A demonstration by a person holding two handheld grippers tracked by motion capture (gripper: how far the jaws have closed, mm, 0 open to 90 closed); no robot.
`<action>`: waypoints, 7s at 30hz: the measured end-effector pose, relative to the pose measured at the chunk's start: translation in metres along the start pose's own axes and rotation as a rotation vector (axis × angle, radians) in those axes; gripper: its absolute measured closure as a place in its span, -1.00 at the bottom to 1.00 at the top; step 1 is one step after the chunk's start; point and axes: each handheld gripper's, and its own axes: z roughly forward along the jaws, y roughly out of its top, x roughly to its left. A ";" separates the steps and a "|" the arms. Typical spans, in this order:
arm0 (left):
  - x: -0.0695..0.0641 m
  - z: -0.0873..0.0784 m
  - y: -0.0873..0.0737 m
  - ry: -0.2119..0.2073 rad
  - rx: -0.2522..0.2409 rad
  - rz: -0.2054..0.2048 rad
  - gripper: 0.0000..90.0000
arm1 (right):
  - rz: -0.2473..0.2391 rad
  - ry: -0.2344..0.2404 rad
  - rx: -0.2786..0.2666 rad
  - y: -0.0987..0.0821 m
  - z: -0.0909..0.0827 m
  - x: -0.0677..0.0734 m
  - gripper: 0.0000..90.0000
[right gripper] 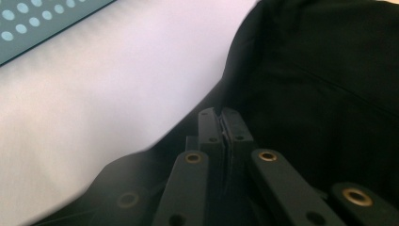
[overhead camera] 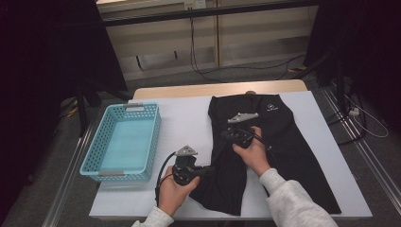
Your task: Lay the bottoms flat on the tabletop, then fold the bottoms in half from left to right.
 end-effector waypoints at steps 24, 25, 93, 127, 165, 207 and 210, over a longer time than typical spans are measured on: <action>-0.006 0.020 0.006 -0.059 0.034 0.023 0.97 | 0.086 -0.115 0.010 -0.022 -0.028 -0.051 0.26; -0.006 0.020 0.006 -0.056 0.028 0.020 0.97 | 0.093 -0.122 0.007 -0.020 -0.025 -0.054 0.24; -0.055 0.063 0.098 -0.178 -0.071 0.177 -0.31 | 0.131 -0.368 -0.084 0.017 -0.148 -0.172 0.53; 0.035 0.039 0.055 0.085 -0.001 0.216 -0.76 | 0.126 -0.320 0.114 -0.141 -0.199 -0.081 0.49; 0.039 0.038 0.055 0.092 0.007 0.207 -0.77 | 0.120 -0.274 0.075 -0.128 -0.201 -0.088 0.31; 0.070 -0.006 0.020 0.207 -0.006 0.081 -0.80 | 0.052 -0.265 0.103 -0.017 -0.008 -0.084 -0.26; 0.070 -0.008 0.021 0.209 -0.010 0.080 -0.80 | 0.046 -0.274 0.093 -0.019 -0.005 -0.085 -0.11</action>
